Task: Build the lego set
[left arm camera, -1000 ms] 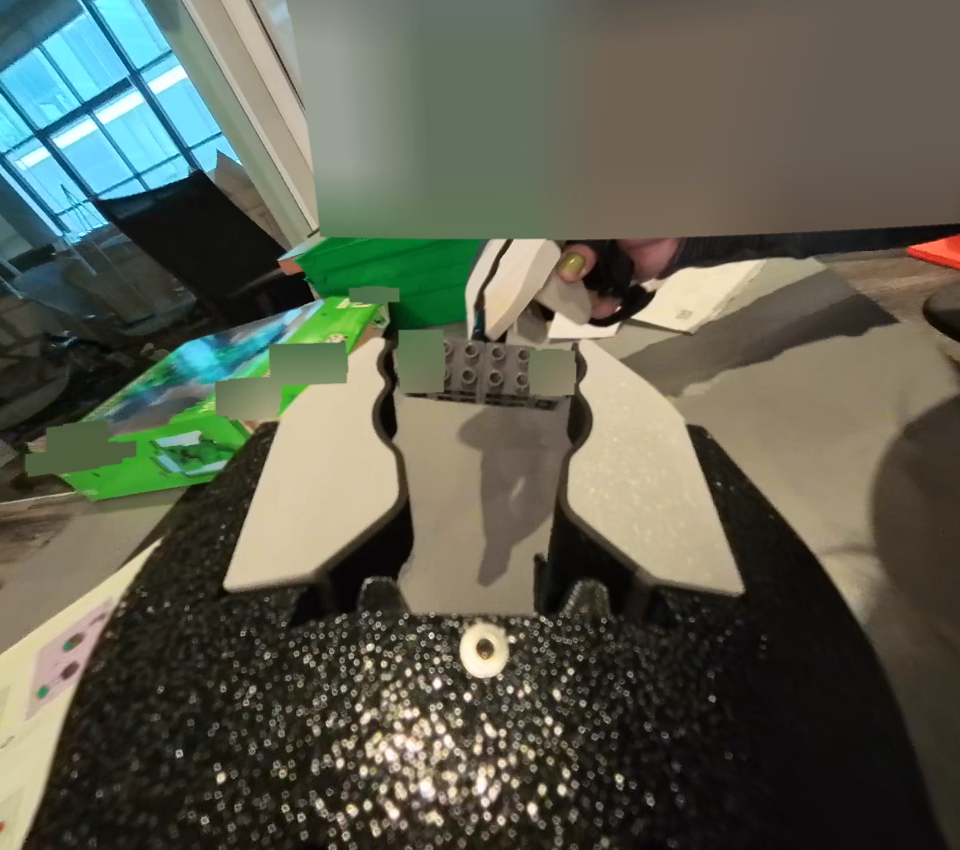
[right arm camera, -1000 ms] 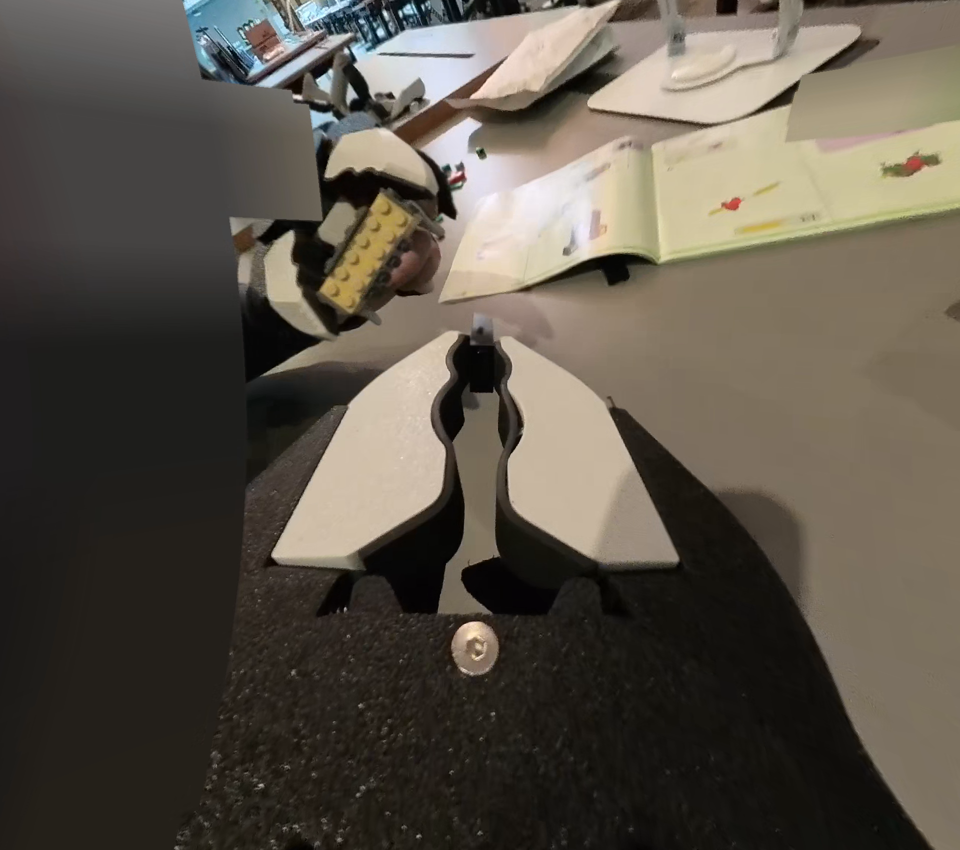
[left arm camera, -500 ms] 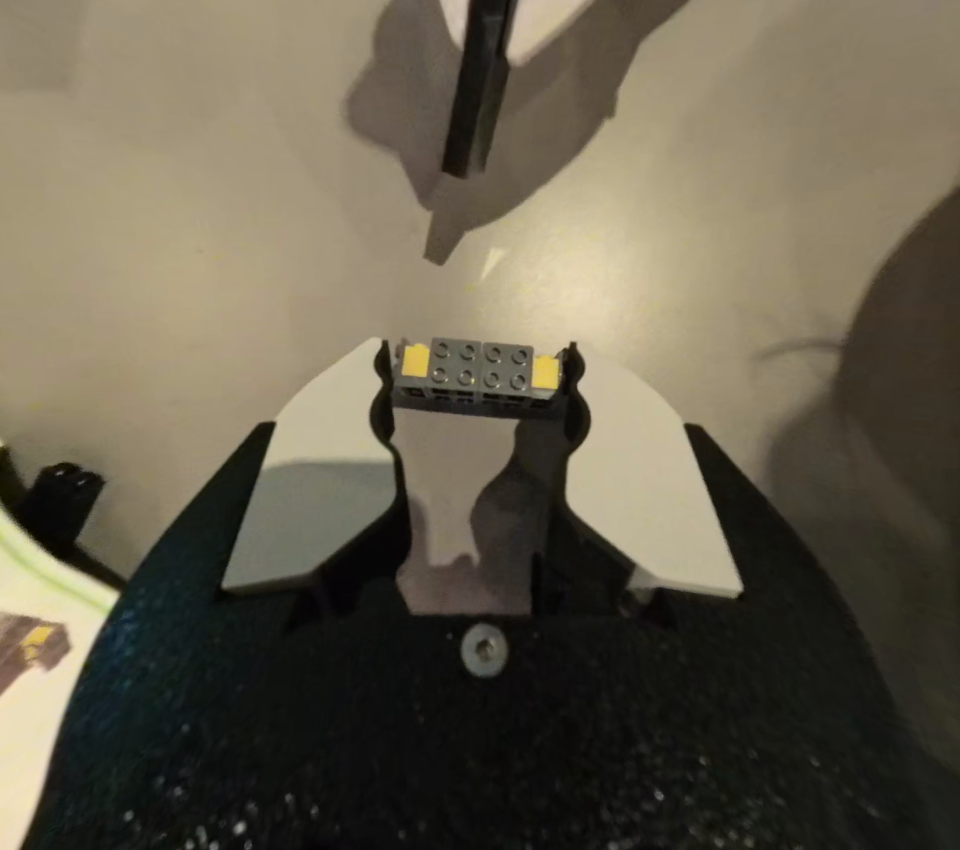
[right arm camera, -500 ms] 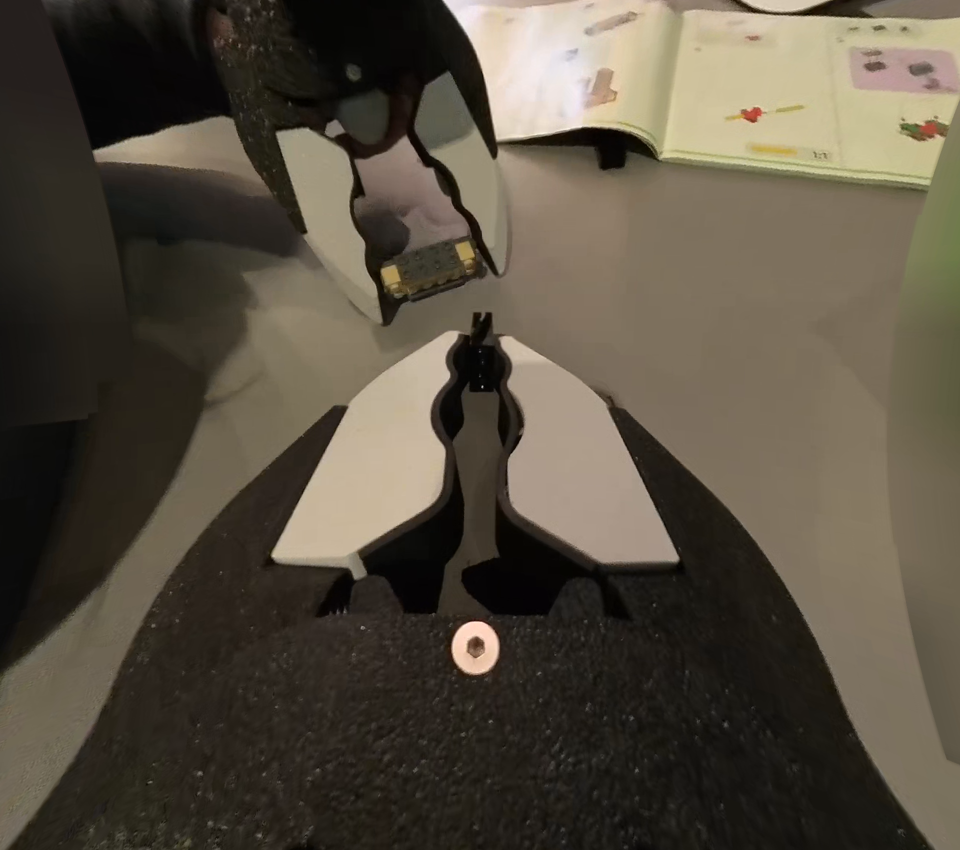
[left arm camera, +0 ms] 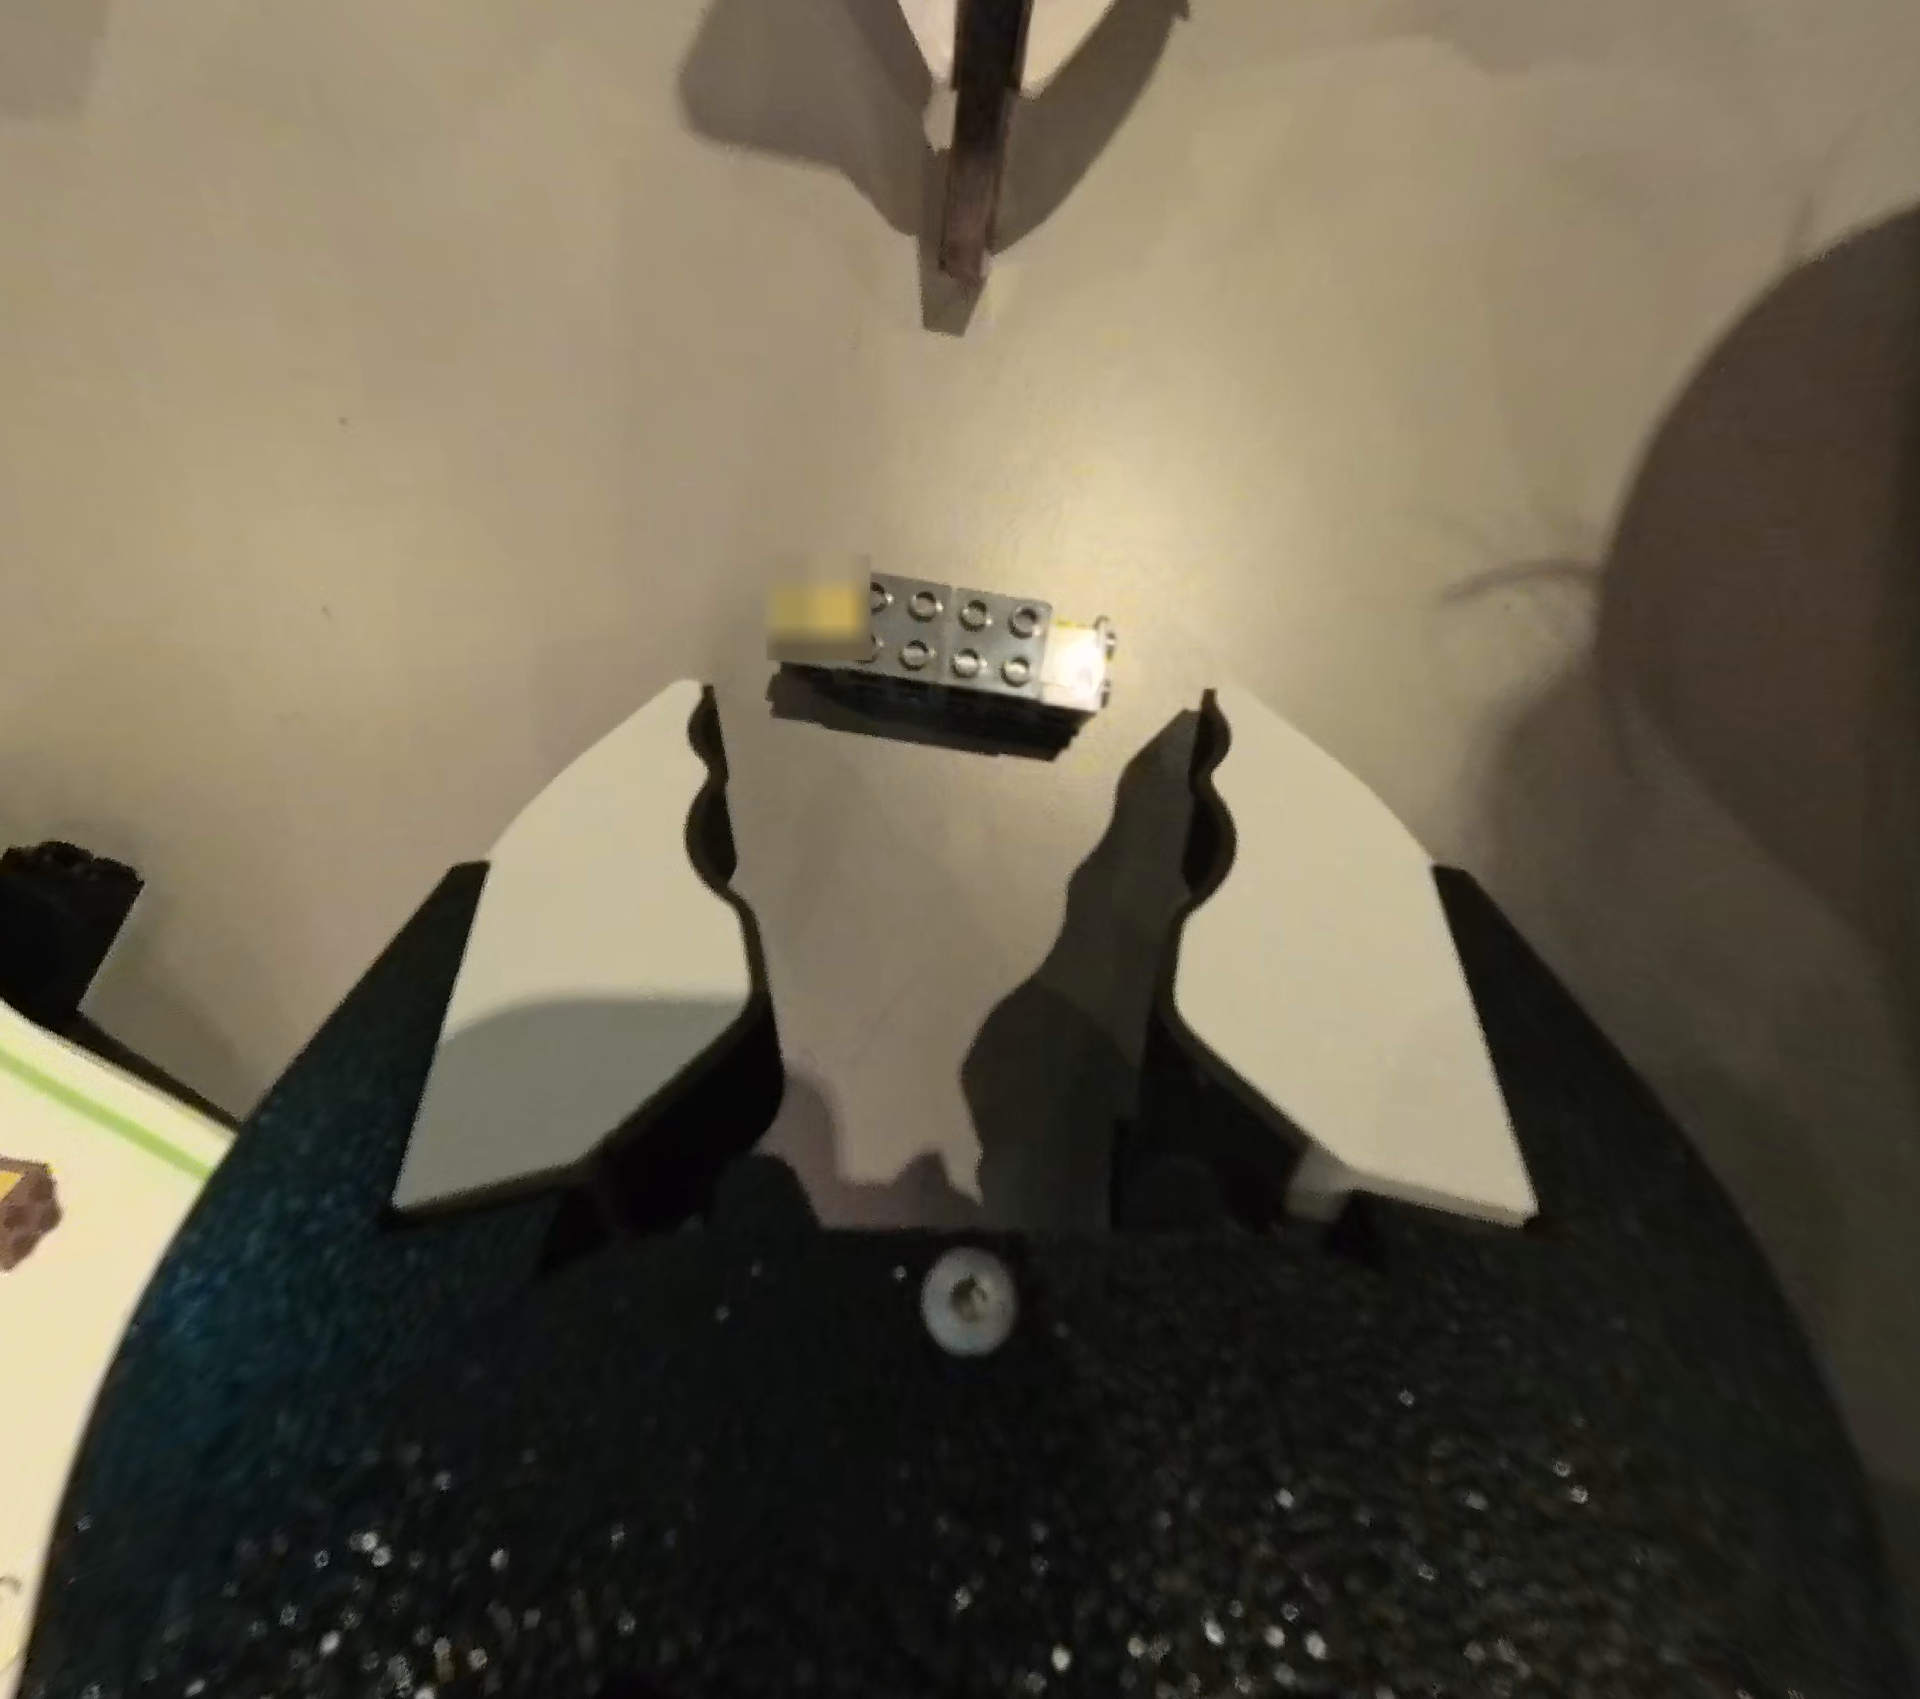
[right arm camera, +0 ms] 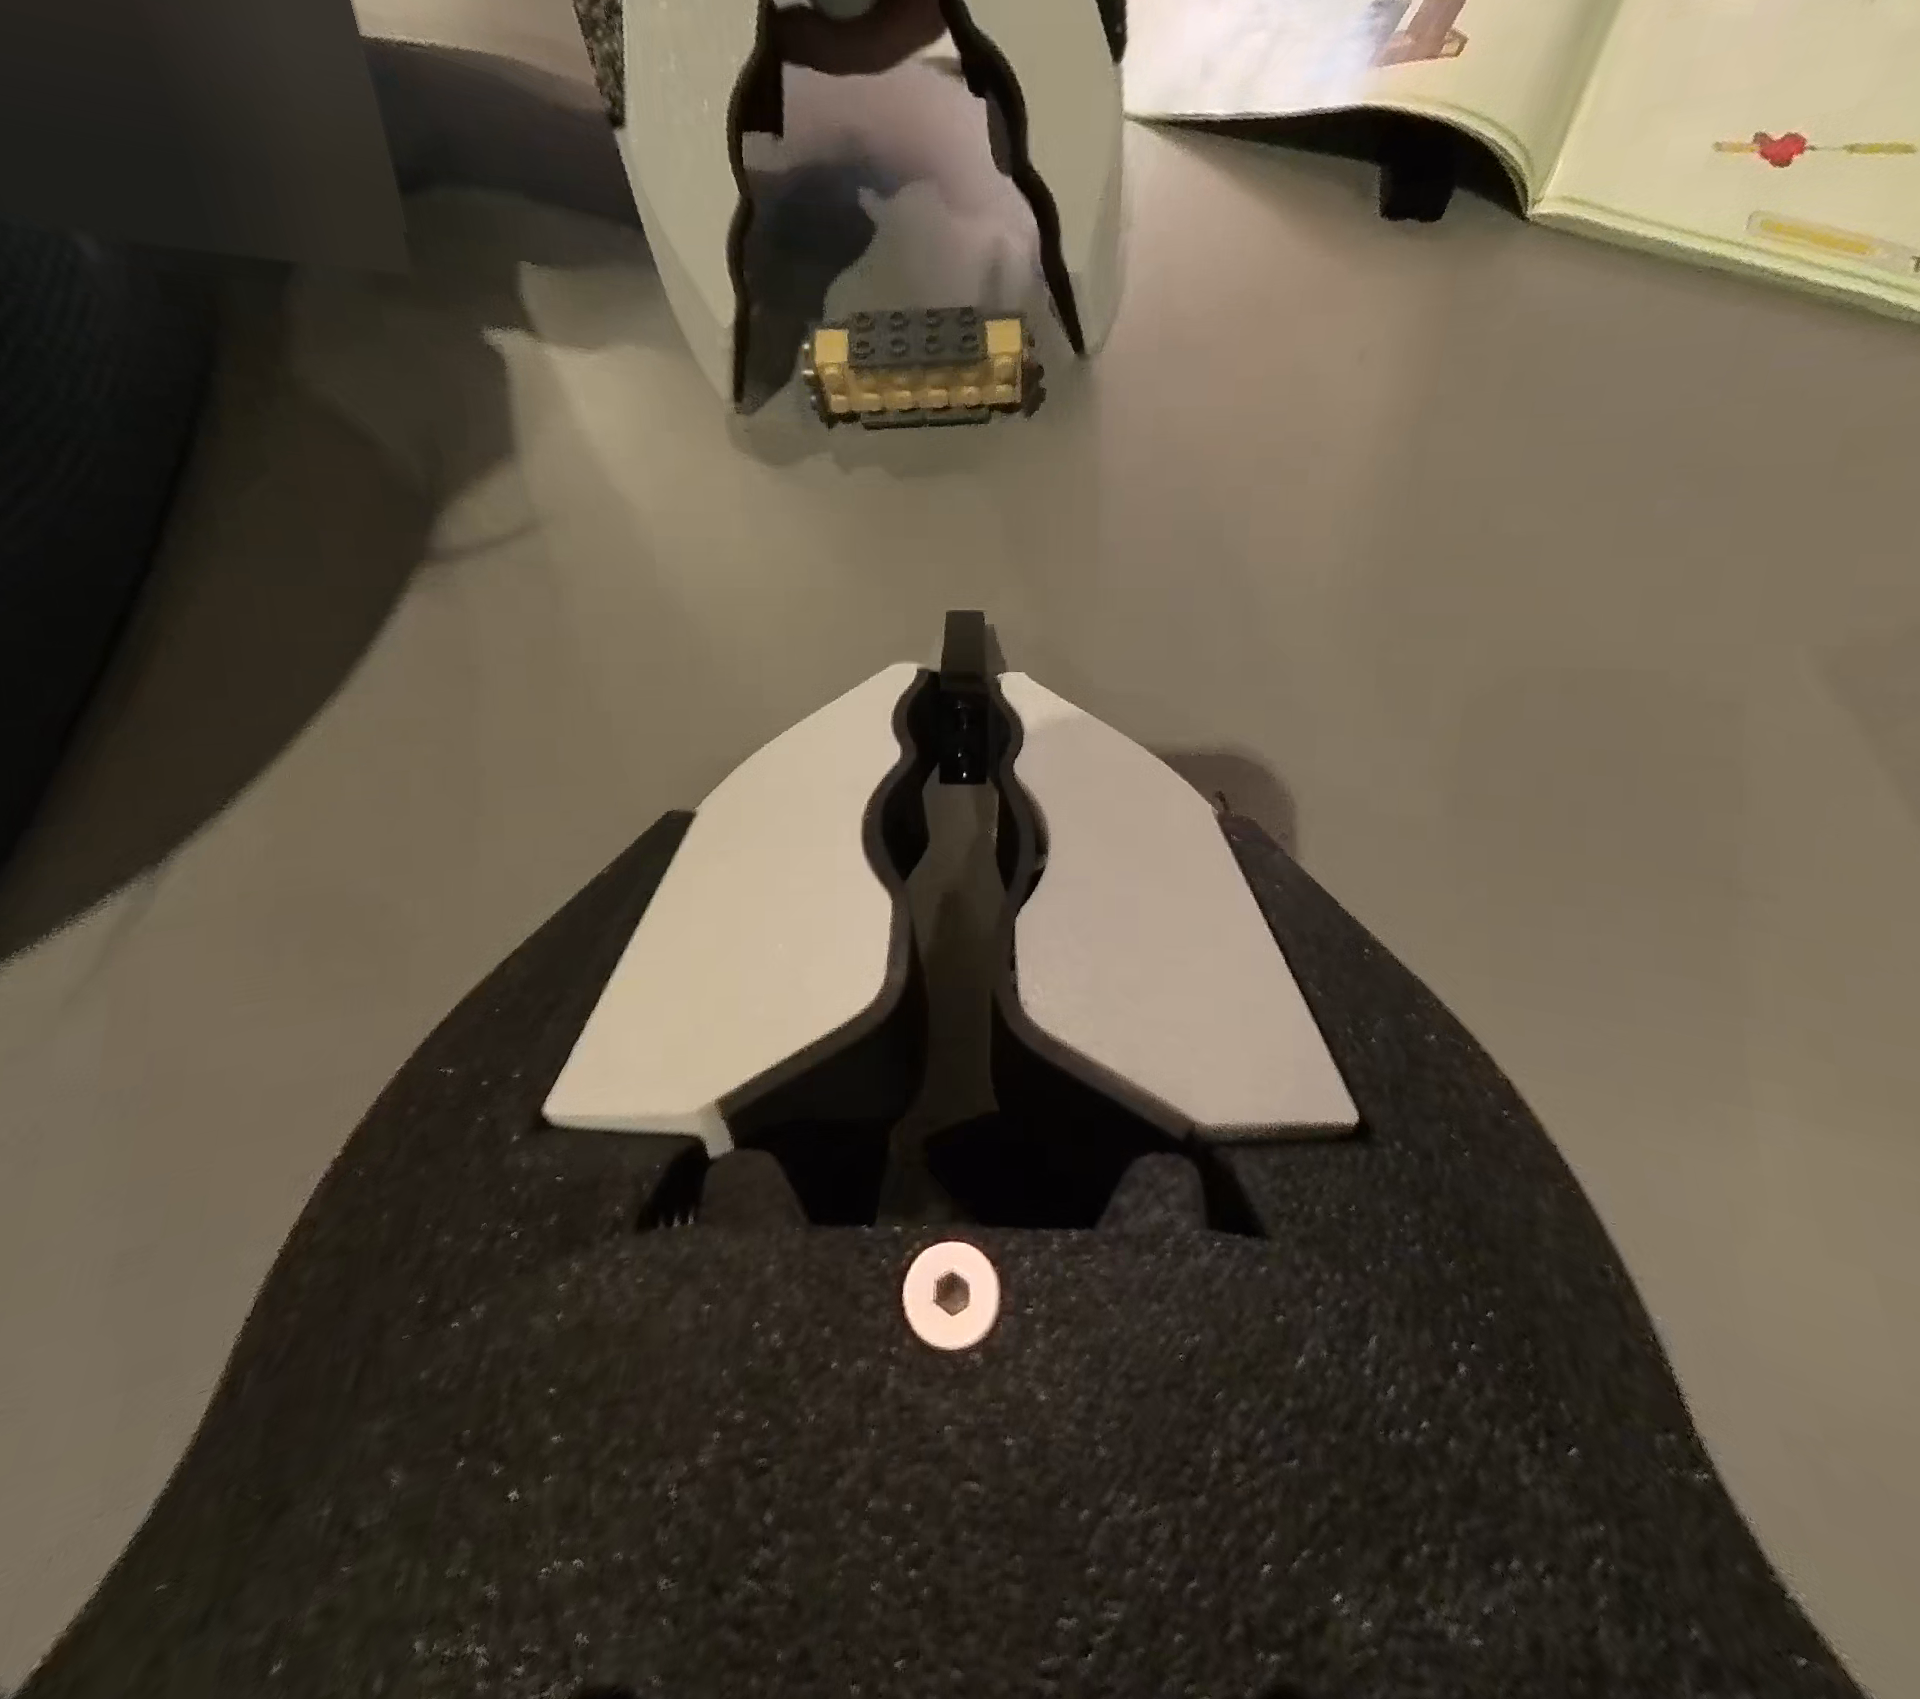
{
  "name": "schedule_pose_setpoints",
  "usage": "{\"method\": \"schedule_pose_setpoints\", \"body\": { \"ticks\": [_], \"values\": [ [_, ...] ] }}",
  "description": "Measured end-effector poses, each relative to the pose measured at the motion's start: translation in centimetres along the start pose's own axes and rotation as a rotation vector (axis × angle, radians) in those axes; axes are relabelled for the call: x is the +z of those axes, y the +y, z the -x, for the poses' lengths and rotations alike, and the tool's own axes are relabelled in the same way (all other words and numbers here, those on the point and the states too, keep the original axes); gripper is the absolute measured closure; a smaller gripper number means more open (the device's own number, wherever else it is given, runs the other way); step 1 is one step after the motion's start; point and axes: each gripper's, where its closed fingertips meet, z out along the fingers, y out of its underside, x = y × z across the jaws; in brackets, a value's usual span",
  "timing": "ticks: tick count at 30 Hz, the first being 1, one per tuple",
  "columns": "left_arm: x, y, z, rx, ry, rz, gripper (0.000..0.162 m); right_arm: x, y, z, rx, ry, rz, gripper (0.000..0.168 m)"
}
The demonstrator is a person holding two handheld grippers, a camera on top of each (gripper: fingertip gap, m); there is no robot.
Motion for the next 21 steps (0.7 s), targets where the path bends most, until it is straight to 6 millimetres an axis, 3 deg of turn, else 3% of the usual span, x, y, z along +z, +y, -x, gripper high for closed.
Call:
{"method": "schedule_pose_setpoints", "body": {
  "ticks": [8, 12, 14, 16, 18, 21],
  "values": [
    [-0.4, -0.5, -0.2, 0.017, 0.027, -0.063, 0.076, -0.2, 2.3, 0.0, -0.031, -0.008, 0.134, 0.16],
    [-0.3, -0.5, -0.1, 0.068, 0.022, -0.05, 0.076, -1.0, 2.6, -0.3, -0.029, 0.036, 0.21, 0.134],
    [-0.2, -0.3, -0.1, 0.094, 0.018, -0.043, 0.076, -1.6, 1.0, -0.9, -0.01, 0.106, 0.171, 0.126],
    [-0.4, -0.3, -0.3, 0.102, 0.031, -0.053, 0.076, -1.2, -2.1, -0.4, 0.0, 0.141, 0.066, 0.123],
    [-0.8, -0.4, -0.6, 0.09, 0.047, -0.083, 0.076, 0.9, -4.5, 1.1, 0.004, 0.123, 0.0, 0.114],
    [-1.7, -0.6, -0.7, 0.059, 0.05, -0.134, 0.076, 4.6, -4.6, 1.8, -0.051, 0.136, 0.079, 0.105]
  ]
}}
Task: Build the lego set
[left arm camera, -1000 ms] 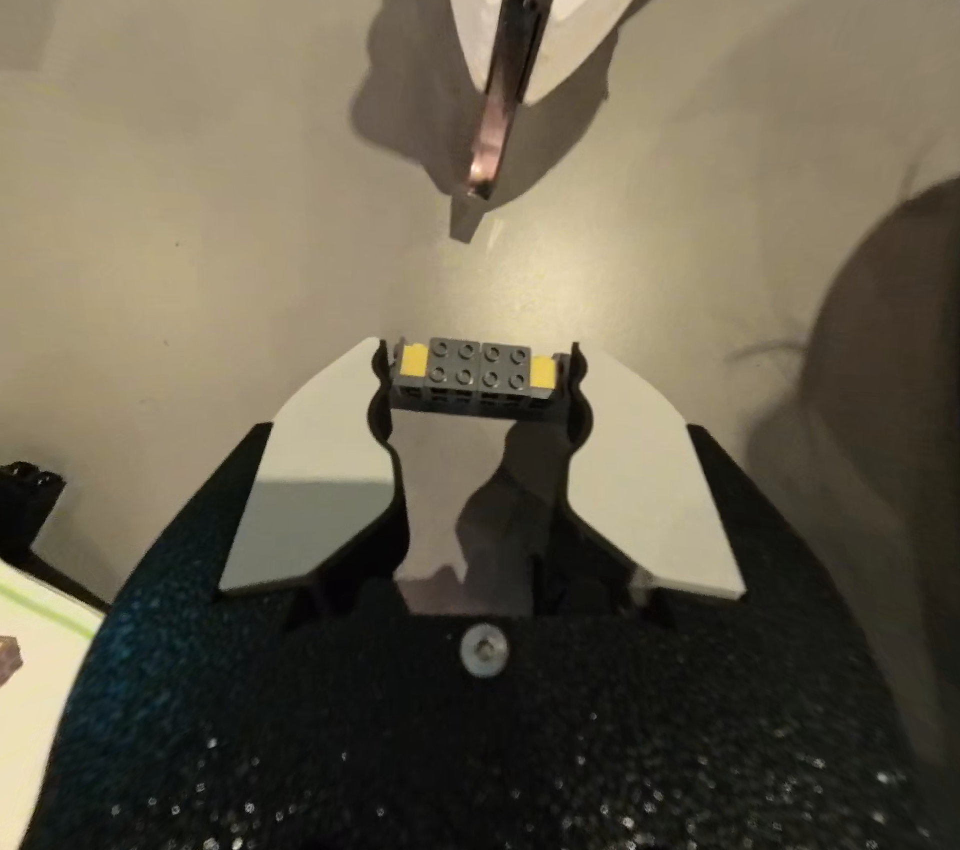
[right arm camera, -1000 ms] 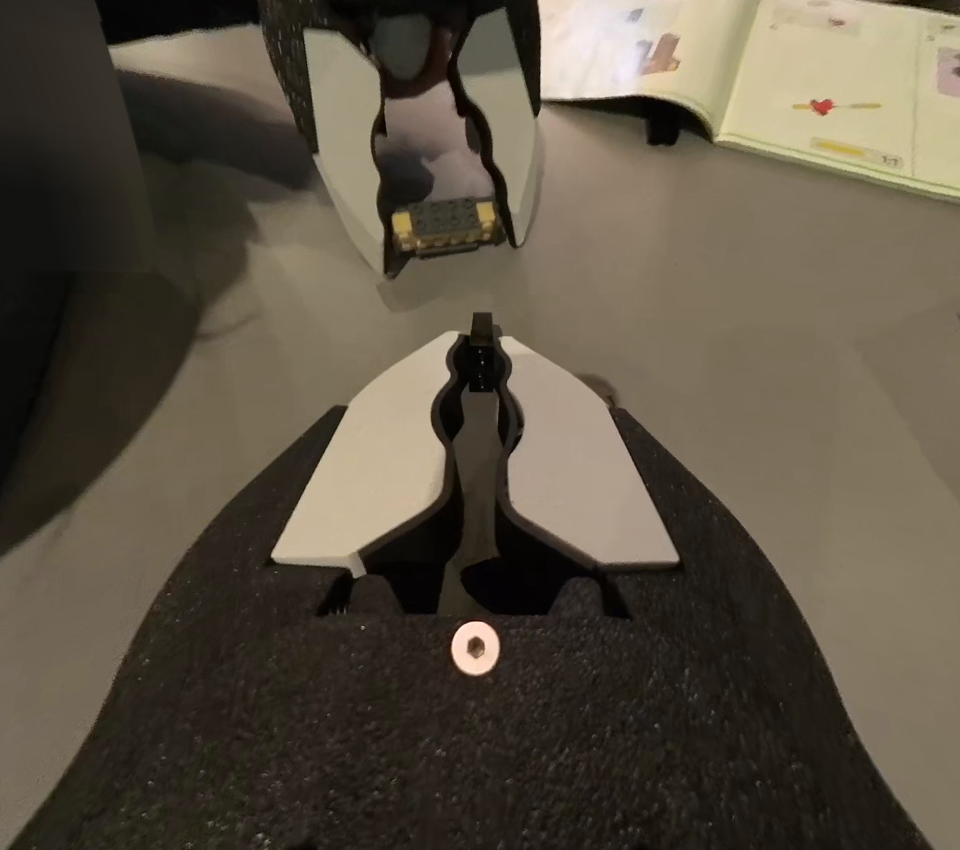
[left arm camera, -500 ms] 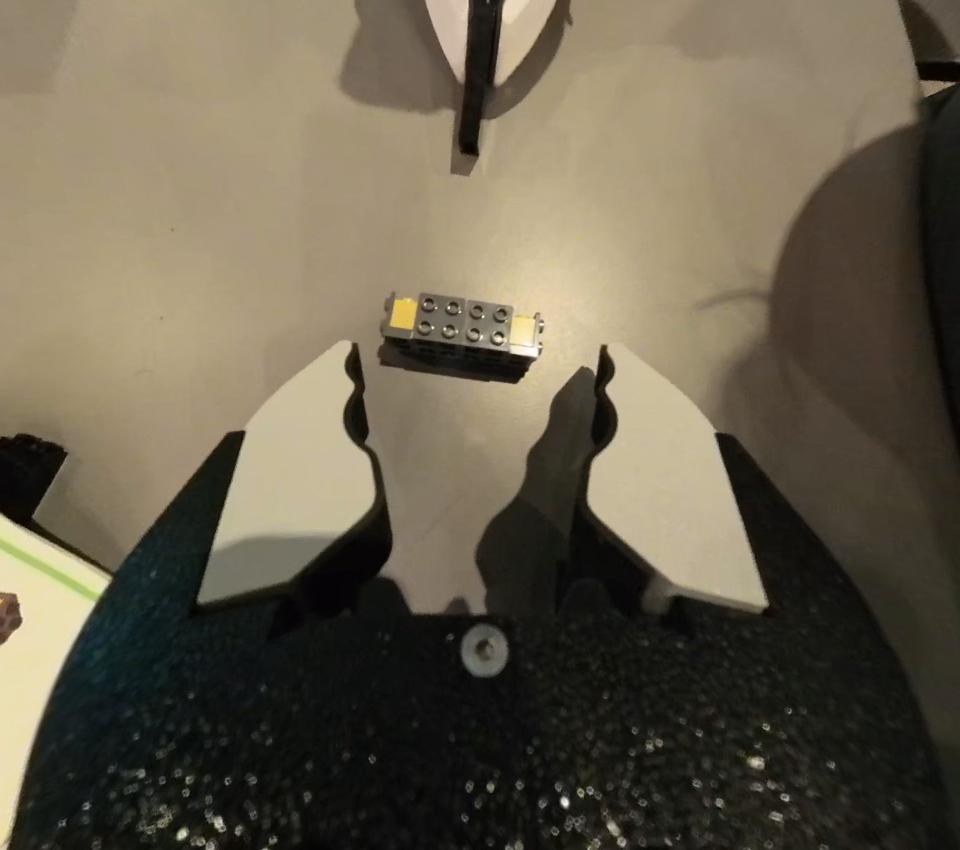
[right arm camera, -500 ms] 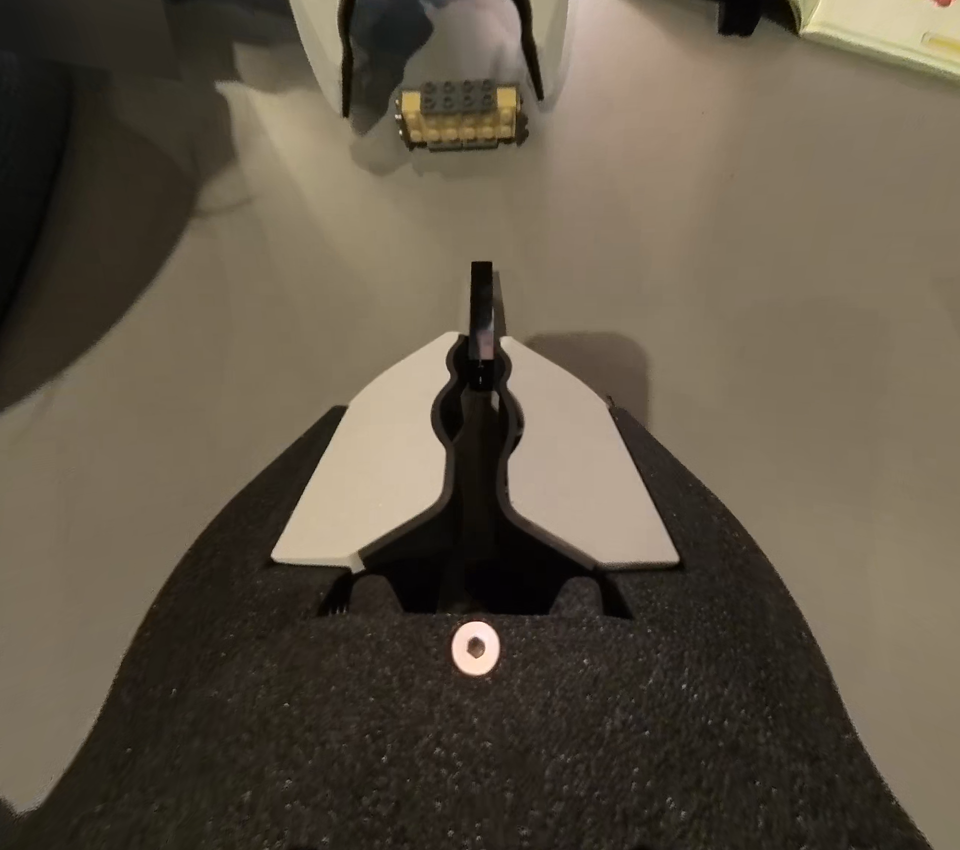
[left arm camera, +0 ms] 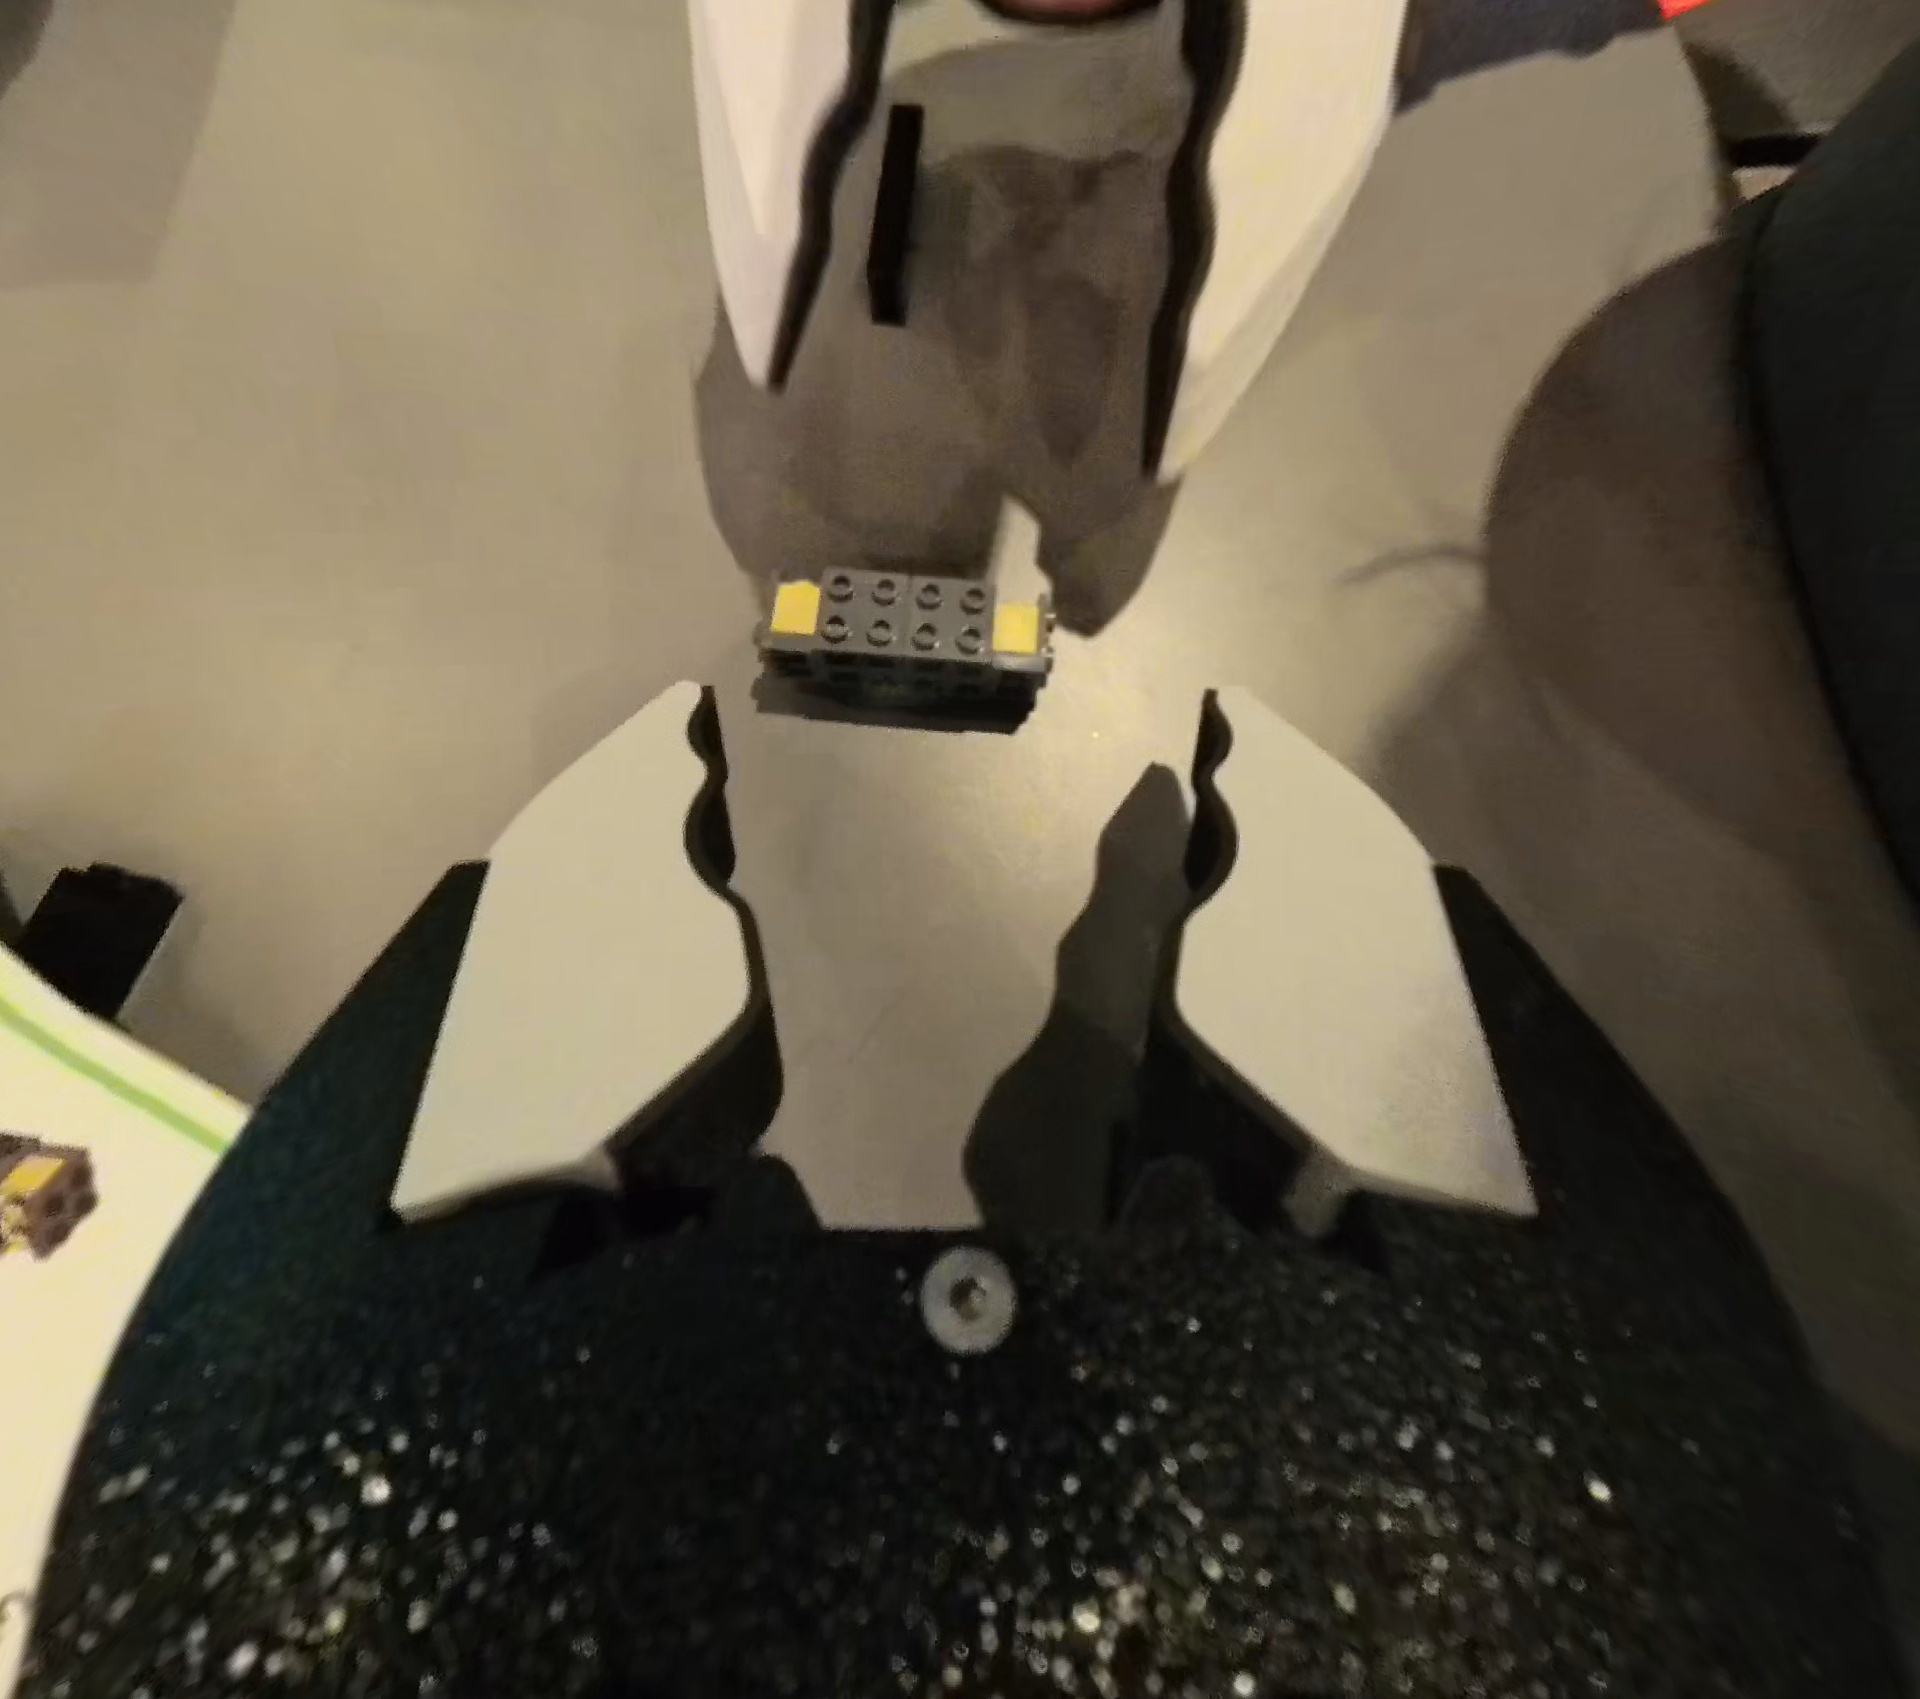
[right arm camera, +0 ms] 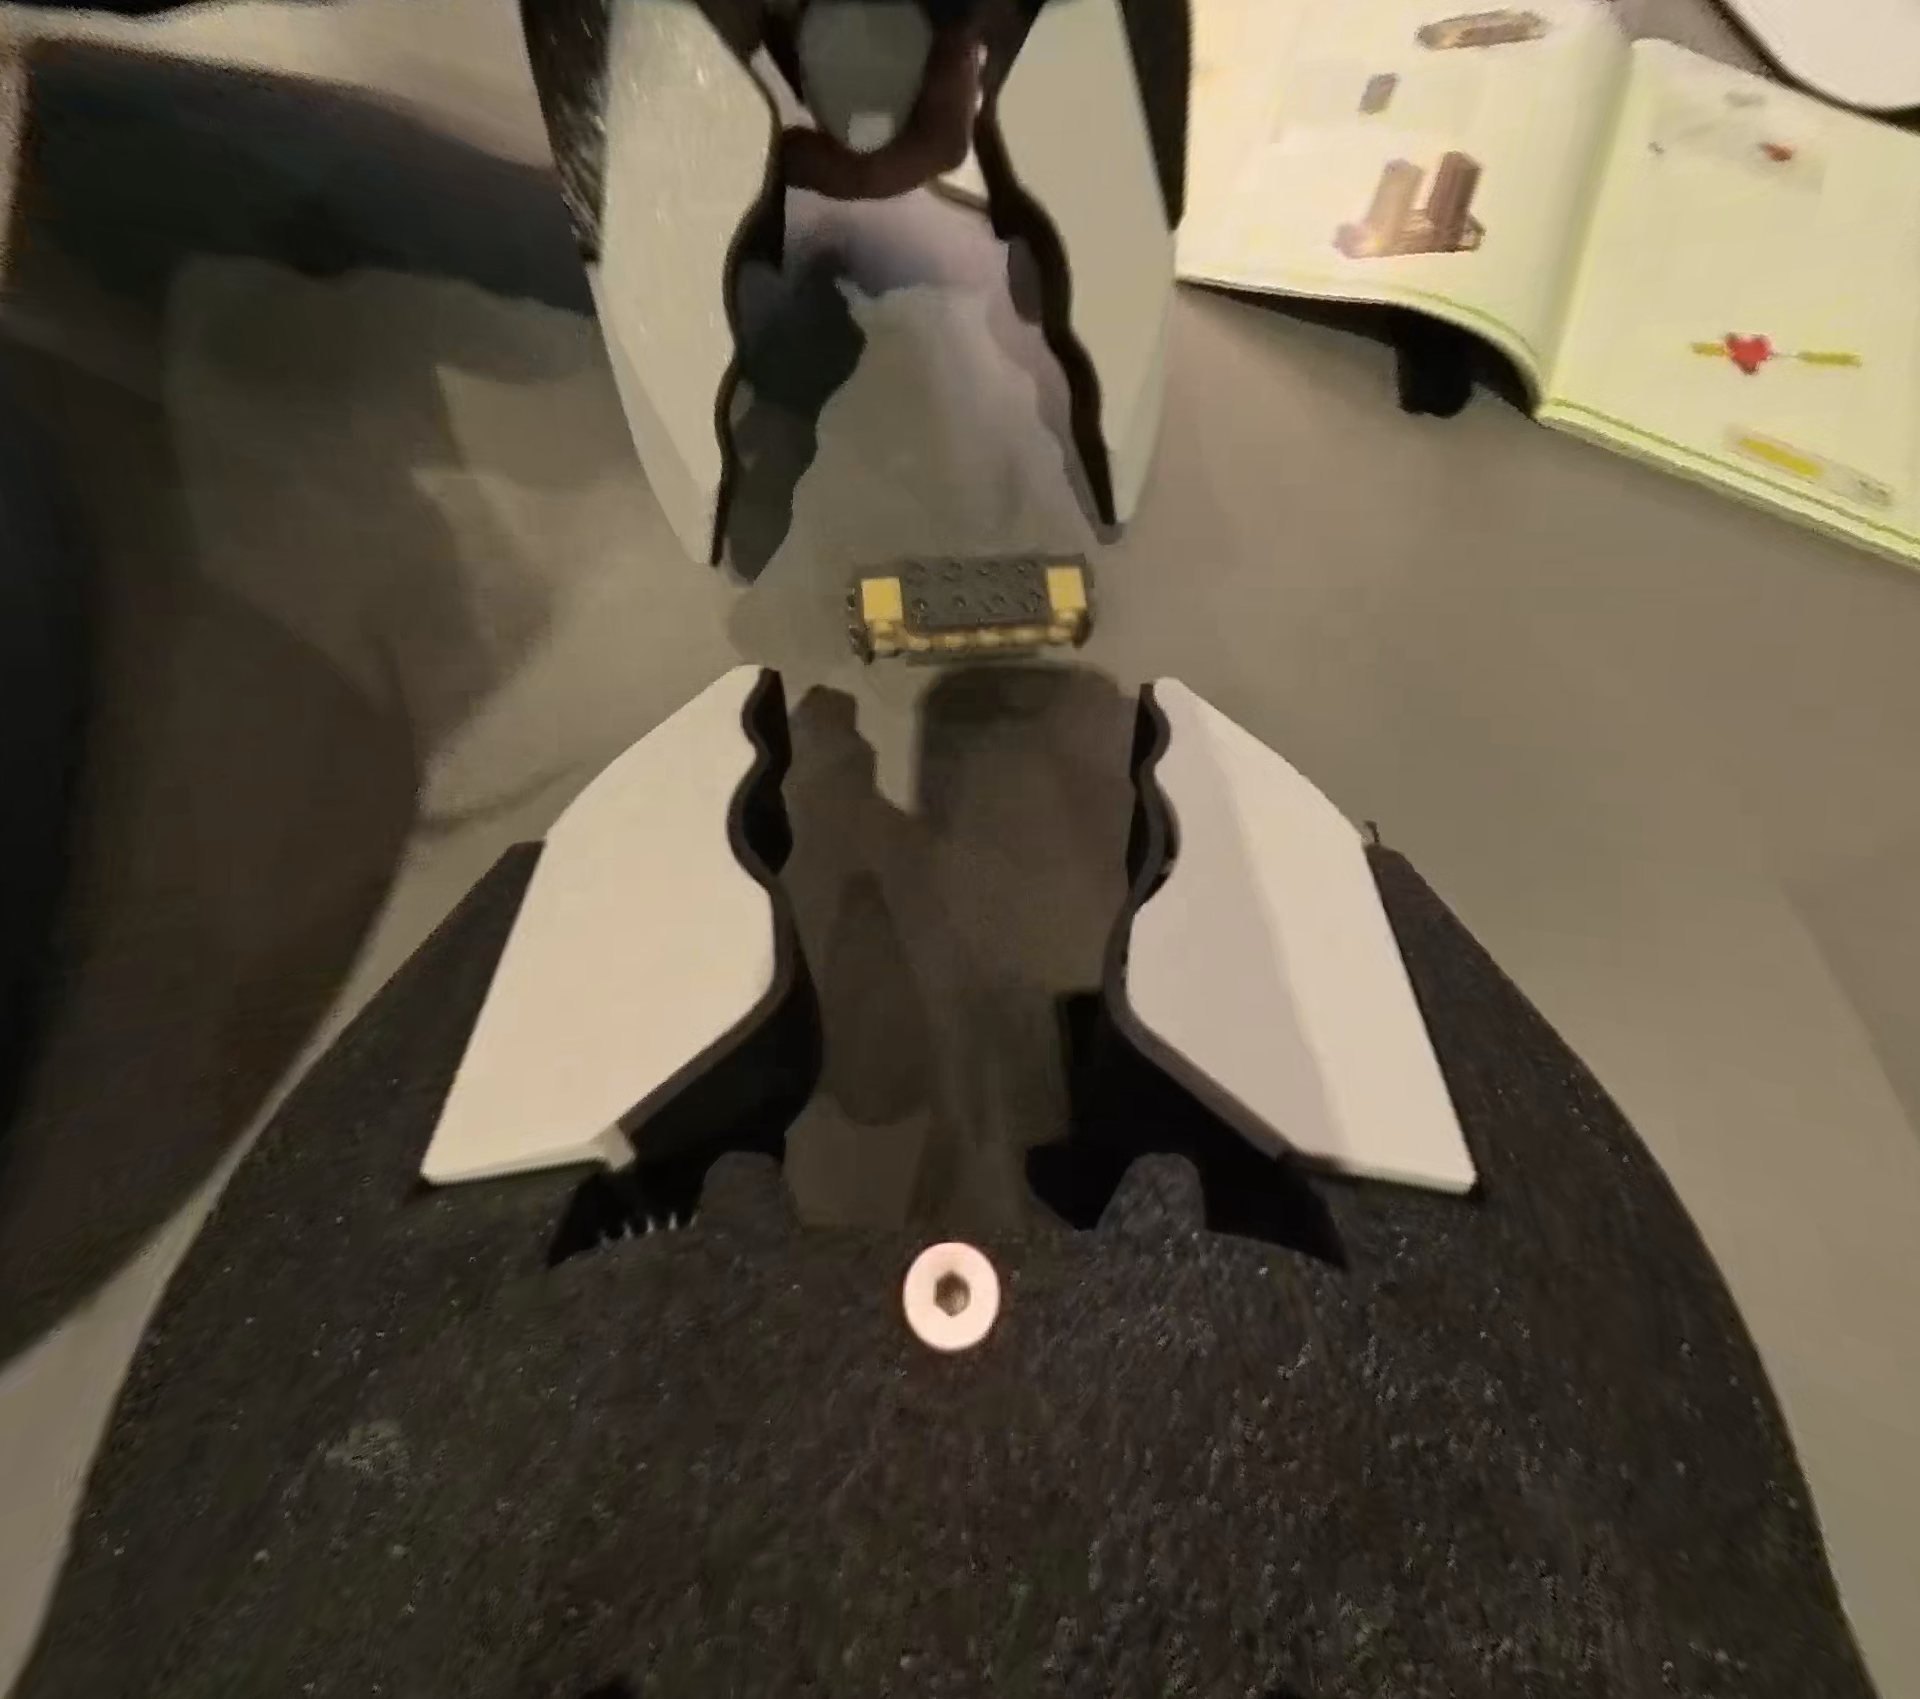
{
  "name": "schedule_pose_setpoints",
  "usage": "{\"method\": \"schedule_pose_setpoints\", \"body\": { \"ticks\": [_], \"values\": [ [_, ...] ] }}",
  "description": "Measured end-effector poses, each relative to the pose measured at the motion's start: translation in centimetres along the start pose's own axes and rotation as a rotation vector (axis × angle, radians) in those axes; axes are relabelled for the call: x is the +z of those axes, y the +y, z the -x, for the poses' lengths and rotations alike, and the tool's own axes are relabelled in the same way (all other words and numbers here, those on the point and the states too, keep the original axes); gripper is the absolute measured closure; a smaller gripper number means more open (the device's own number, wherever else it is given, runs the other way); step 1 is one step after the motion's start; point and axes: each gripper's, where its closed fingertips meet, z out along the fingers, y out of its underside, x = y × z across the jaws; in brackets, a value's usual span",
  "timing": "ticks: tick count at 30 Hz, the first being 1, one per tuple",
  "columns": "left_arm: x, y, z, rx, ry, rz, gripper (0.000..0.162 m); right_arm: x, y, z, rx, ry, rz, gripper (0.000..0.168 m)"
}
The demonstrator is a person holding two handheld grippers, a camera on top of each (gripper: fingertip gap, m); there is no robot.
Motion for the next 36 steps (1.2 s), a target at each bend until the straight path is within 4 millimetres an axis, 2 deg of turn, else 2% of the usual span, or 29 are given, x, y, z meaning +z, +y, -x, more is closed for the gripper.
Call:
{"method": "schedule_pose_setpoints", "body": {
  "ticks": [3, 6, 9, 12, 15, 18, 21, 22, 24, 26, 28, 31, 36],
  "values": [
    [-1.1, 0.0, 0.2, -0.039, -0.018, -0.034, 0.076, 2.5, 0.1, 0.3, -0.018, -0.034, 0.025, 0.104],
    [-1.9, 0.2, 0.4, -0.037, -0.045, -0.048, 0.076, 3.9, 0.8, 0.1, -0.032, -0.073, 0.079, 0.1],
    [-2.3, 0.2, 0.3, -0.025, -0.056, -0.067, 0.076, 4.4, 0.6, -0.1, -0.035, -0.109, 0.08, 0.098],
    [-2.3, 0.2, 0.2, -0.001, -0.067, -0.086, 0.076, 4.5, 0.2, 0.0, -0.002, -0.156, 0.064, 0.109],
    [-2.1, 0.5, -0.1, -0.001, -0.062, -0.089, 0.076, 4.5, 0.1, 0.0, 0.022, -0.171, 0.056, 0.11],
    [-2.2, 0.0, 0.1, -0.005, -0.079, -0.138, 0.076, 4.0, -0.3, -0.4, 0.037, -0.163, 0.021, 0.111],
    [-2.8, -1.4, 0.7, -0.075, -0.098, -0.239, 0.076, 2.7, -1.5, -1.2, 0.081, -0.152, -0.062, 0.111],
    [-3.1, -2.0, 1.0, -0.126, -0.107, -0.285, 0.08, 2.1, -1.9, -1.6, 0.094, -0.146, -0.093, 0.111],
    [-3.7, -3.3, 1.8, -0.348, -0.058, -0.414, 0.092, 0.9, -2.8, -2.4, 0.072, -0.107, -0.154, 0.111],
    [-4.5, -4.9, 1.8, -0.589, 0.121, -0.567, 0.093, -0.2, -3.4, -2.9, -0.029, -0.036, -0.182, 0.111],
    [-5.1, -5.8, 2.4, -0.737, 0.211, -0.67, 0.088, -1.0, -3.8, -2.9, -0.136, 0.032, -0.184, 0.111],
    [-4.0, -5.8, 2.7, -0.784, 0.187, -0.632, 0.088, -1.7, -4.5, -2.8, -0.27, 0.128, -0.167, 0.111],
    [-3.0, -7.5, 1.6, -0.818, 0.285, -0.606, 0.098, -2.0, -4.9, -2.5, -0.485, 0.259, -0.086, 0.111]
  ]
}}
